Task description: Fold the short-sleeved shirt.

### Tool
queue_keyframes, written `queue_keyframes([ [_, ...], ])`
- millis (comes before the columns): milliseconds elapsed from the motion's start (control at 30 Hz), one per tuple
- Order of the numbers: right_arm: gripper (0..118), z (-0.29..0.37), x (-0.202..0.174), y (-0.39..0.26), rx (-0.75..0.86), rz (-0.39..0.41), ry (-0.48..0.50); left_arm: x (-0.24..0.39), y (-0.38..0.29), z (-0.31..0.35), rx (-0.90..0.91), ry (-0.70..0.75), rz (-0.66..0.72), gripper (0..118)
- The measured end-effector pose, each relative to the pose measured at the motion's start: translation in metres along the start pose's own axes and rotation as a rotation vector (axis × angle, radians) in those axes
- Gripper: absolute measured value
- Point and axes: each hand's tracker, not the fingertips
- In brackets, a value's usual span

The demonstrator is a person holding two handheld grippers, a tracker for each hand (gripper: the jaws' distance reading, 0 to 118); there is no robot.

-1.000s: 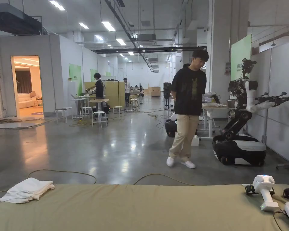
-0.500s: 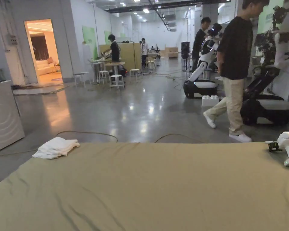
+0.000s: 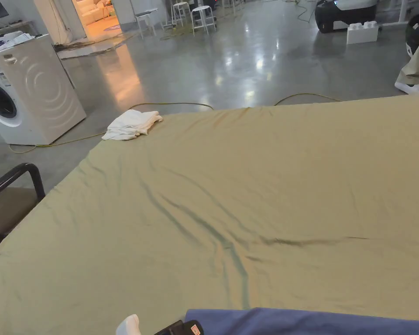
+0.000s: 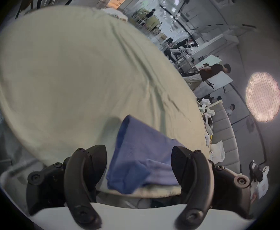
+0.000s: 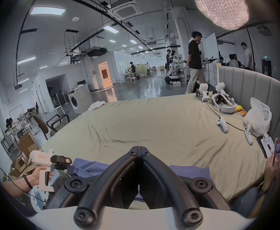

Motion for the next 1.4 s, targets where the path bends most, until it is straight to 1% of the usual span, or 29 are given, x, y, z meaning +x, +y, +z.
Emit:
queue_keyframes([
  [67, 0, 0.000, 0.000, -0.002, -0.008, 0.012, -0.006, -0.011, 0.004, -0.012, -0.009, -0.070, 0.095, 86],
  [100, 0, -0.001, 0.000, -0.003, -0.014, 0.014, -0.008, -0.011, 0.003, -0.014, 0.034, -0.109, 0.105, 86],
  [167, 0, -0.001, 0.001, -0.005, -0.023, 0.009, -0.012, -0.012, 0.005, -0.023, 0.006, -0.159, 0.159, 84],
  [200, 0, -0.002, 0.001, -0.006, -0.026, 0.004, -0.013, -0.011, 0.005, -0.027, 0.003, -0.158, 0.161, 82],
  [233, 0, -0.003, 0.002, -0.007, -0.032, -0.004, -0.014, -0.008, 0.001, -0.029, 0.004, -0.149, 0.149, 76],
  [267, 0, -0.003, 0.002, -0.008, -0.035, -0.011, -0.016, -0.006, 0.001, -0.032, 0.002, -0.149, 0.147, 58],
  [300, 0, -0.003, 0.002, -0.008, -0.037, -0.016, -0.017, -0.006, 0.000, -0.035, -0.002, -0.141, 0.154, 31],
  [333, 0, -0.003, 0.002, -0.008, -0.040, -0.019, -0.018, -0.007, -0.001, -0.041, -0.020, -0.127, 0.177, 12],
  [400, 0, -0.003, 0.002, -0.009, -0.046, -0.019, -0.021, -0.012, -0.007, -0.043, -0.009, -0.142, 0.202, 11],
  [467, 0, -0.003, 0.002, -0.008, -0.053, -0.013, -0.028, -0.012, -0.008, -0.034, 0.049, -0.157, 0.248, 10],
  [533, 0, 0.008, 0.001, -0.005, -0.057, -0.015, -0.032, -0.009, -0.002, -0.018, 0.131, -0.119, 0.254, 9],
  [567, 0, 0.008, 0.002, -0.004, -0.057, -0.020, -0.031, -0.007, 0.004, -0.012, 0.127, -0.105, 0.256, 9],
  [633, 0, 0.007, 0.004, -0.004, -0.063, -0.035, -0.022, -0.006, 0.017, 0.007, 0.141, -0.129, 0.256, 9],
  [700, 0, 0.007, 0.004, -0.005, -0.060, -0.043, -0.019, -0.002, 0.036, 0.032, 0.184, -0.104, 0.187, 9],
  [800, 0, 0.004, 0.005, -0.008, -0.066, -0.064, -0.008, 0.010, 0.068, 0.070, 0.221, 0.041, 0.043, 9],
  [867, 0, 0.002, 0.005, -0.011, -0.068, -0.080, 0.002, 0.032, 0.077, 0.086, 0.235, 0.112, -0.049, 9],
  [900, 0, 0.002, 0.004, -0.012, -0.068, -0.087, 0.004, 0.043, 0.077, 0.088, 0.235, 0.110, -0.078, 9],
  [1033, 0, 0.006, 0.000, -0.009, -0.055, -0.120, 0.013, 0.110, 0.047, 0.063, 0.232, 0.053, -0.210, 9],
  [1100, 0, 0.015, -0.003, -0.001, -0.045, -0.113, 0.013, 0.141, 0.024, 0.034, 0.196, 0.015, -0.270, 9],
  [1167, 0, 0.023, -0.005, 0.002, -0.035, -0.107, 0.003, 0.167, -0.006, -0.004, 0.071, -0.060, -0.332, 9],
  [1300, 0, 0.033, -0.001, 0.002, 0.005, -0.143, -0.022, 0.194, -0.058, -0.075, -0.067, -0.010, -0.402, 9],
  [1367, 0, 0.031, 0.007, -0.001, 0.005, -0.152, -0.032, 0.202, -0.078, -0.099, -0.106, -0.019, -0.433, 9],
  [1400, 0, 0.033, 0.008, -0.002, 0.003, -0.153, -0.041, 0.205, -0.084, -0.107, -0.121, -0.010, -0.461, 12],
])
